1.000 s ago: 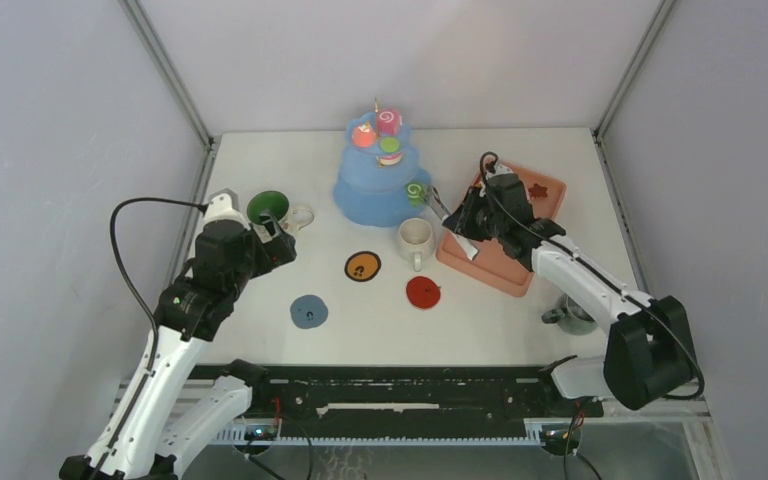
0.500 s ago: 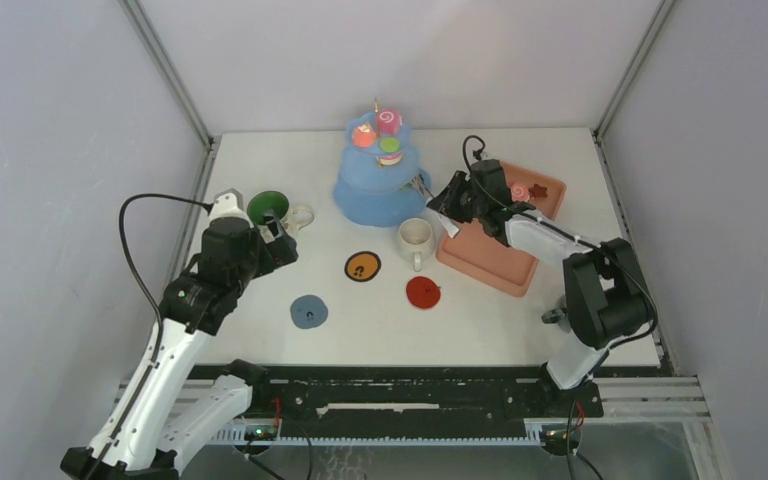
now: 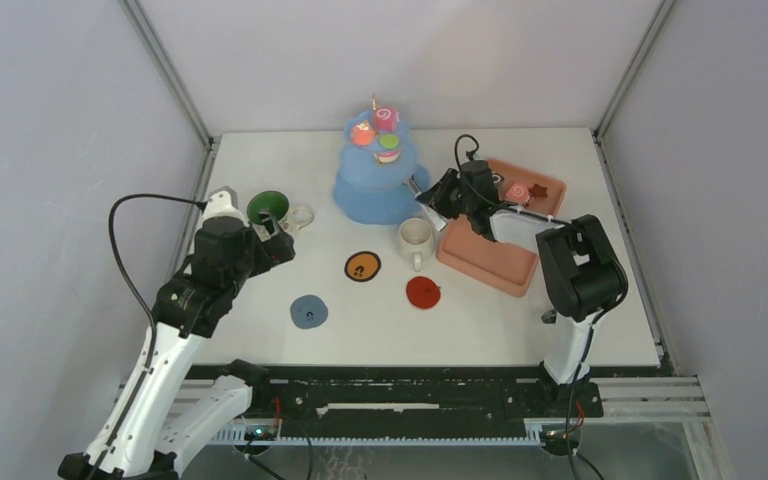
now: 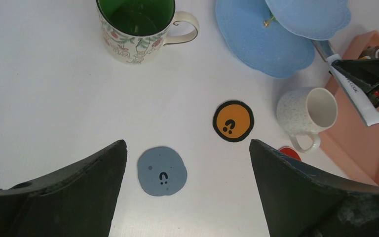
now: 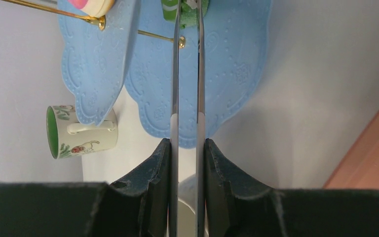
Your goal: Serve the afternoon tea
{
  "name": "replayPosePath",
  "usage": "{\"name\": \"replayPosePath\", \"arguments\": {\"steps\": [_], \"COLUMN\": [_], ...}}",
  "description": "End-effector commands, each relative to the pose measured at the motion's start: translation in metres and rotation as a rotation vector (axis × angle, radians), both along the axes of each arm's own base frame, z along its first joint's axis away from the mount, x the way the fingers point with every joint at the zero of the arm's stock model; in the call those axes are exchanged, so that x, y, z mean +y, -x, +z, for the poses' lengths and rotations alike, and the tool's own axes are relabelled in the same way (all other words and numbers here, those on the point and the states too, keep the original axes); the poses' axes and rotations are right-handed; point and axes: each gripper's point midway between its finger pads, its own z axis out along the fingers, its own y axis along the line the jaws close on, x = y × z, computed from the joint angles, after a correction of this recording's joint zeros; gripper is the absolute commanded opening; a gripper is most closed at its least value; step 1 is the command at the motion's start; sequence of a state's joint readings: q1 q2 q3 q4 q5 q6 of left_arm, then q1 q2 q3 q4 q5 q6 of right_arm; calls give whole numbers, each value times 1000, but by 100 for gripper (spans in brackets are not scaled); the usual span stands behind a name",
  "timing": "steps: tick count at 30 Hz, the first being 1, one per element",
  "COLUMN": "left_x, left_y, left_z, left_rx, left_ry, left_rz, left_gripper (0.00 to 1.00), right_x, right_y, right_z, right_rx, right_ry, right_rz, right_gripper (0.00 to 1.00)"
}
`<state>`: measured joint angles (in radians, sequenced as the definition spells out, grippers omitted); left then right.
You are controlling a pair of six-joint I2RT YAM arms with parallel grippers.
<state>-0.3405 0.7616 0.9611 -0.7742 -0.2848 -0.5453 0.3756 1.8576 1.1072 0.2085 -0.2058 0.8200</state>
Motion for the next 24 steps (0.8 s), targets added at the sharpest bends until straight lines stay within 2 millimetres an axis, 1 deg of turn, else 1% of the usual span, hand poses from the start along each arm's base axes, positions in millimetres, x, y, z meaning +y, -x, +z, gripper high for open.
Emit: {"name": "replayPosePath", "arguments": {"steps": [1, 2, 3, 4, 6, 9, 15, 21, 24], "left_x": [1, 0, -1, -1, 0, 1, 1, 3, 4], "left_y": [1, 2, 3, 5, 7, 9, 14, 19, 19], "left_z": [37, 39, 40, 42, 46, 45, 40, 48, 48], "left_rx": [-96, -98, -104, -111, -125, -124, -120, -141, -139], "left_ry": [38, 47, 55, 61, 65, 63, 75, 84, 80], "left_rz": [5, -2, -7, -8, -5, -6, -3, 1, 3], "left_gripper": [98, 98, 98, 98, 98, 98, 98, 98, 98], "right_x": [16, 16, 15, 13, 10, 6, -3, -17, -30], "right_y": [-19, -17, -16, -15, -13, -11, -1, 18, 26], "right_z": [44, 44, 43, 44, 46, 51, 62, 72, 68], "right_rx": [-106, -99, -94, -93, -93, -101, -118, -133, -78], "right_ry": [-92, -90, -81, -69, -53, -33, -21, -12, 6], "right_rz": [9, 10, 10, 9, 7, 3, 0, 3, -16], "right_gripper": [19, 26, 29, 34, 39, 45, 46, 47, 47]}}
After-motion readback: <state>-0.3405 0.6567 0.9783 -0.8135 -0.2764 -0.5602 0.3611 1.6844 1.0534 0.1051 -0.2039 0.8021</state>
